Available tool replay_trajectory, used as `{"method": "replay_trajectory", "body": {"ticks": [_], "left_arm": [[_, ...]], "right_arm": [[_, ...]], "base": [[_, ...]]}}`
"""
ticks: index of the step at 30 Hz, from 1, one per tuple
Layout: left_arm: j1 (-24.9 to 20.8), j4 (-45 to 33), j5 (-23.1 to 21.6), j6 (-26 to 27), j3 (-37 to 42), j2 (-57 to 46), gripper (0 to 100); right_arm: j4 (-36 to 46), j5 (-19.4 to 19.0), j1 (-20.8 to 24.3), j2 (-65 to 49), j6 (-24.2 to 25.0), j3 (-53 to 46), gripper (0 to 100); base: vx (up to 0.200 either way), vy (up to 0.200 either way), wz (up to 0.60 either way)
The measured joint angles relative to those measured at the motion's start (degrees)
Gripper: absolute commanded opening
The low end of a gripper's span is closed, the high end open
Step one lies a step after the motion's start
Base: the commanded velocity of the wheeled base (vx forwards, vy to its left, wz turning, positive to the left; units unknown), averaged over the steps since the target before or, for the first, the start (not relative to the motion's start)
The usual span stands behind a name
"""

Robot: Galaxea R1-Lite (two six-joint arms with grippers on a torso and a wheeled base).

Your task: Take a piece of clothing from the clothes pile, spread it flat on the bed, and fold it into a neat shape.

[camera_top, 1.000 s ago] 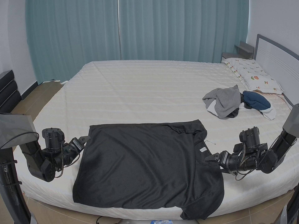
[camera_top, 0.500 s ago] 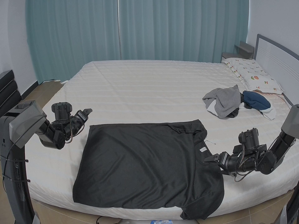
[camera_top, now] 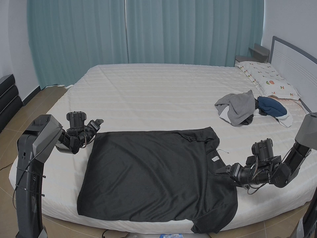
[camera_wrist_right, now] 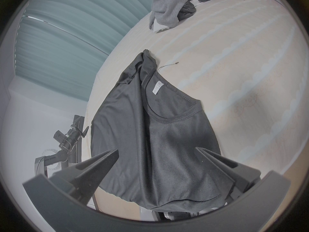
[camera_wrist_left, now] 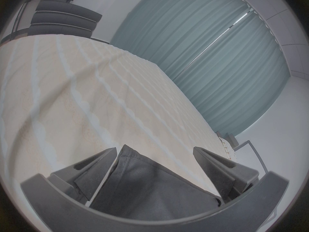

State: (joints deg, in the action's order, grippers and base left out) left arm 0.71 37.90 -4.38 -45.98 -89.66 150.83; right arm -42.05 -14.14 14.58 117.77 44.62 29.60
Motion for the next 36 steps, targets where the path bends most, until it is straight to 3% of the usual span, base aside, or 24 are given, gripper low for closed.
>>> {"method": "replay_trajectory", "body": {"ticks": [12, 13, 26, 36], "left_arm": [[-0.30, -0.49, 0.22, 0.46, -4.30, 3.99, 100], [-0.33, -0.51, 0.22, 0.50, -4.50, 4.21, 0], [-0.38, -0.40, 1.82, 0.35, -8.46, 6.19, 0], [0.22, 1.02, 4.86, -2.84, -11.76, 6.89, 0]], "right_arm": [[-1.11, -0.02, -0.22, 0.59, 0.11, -0.11, 100], [-1.08, -0.04, -0.22, 0.61, 0.13, -0.06, 100], [-1.28, -0.46, -1.71, 0.80, 0.78, 2.21, 100], [-0.67, 0.02, -2.32, 4.80, -0.20, 10.58, 100]], "base": [[0.000, 0.000, 0.00], [0.000, 0.000, 0.00], [0.000, 0.000, 0.00], [0.000, 0.000, 0.00]]}}
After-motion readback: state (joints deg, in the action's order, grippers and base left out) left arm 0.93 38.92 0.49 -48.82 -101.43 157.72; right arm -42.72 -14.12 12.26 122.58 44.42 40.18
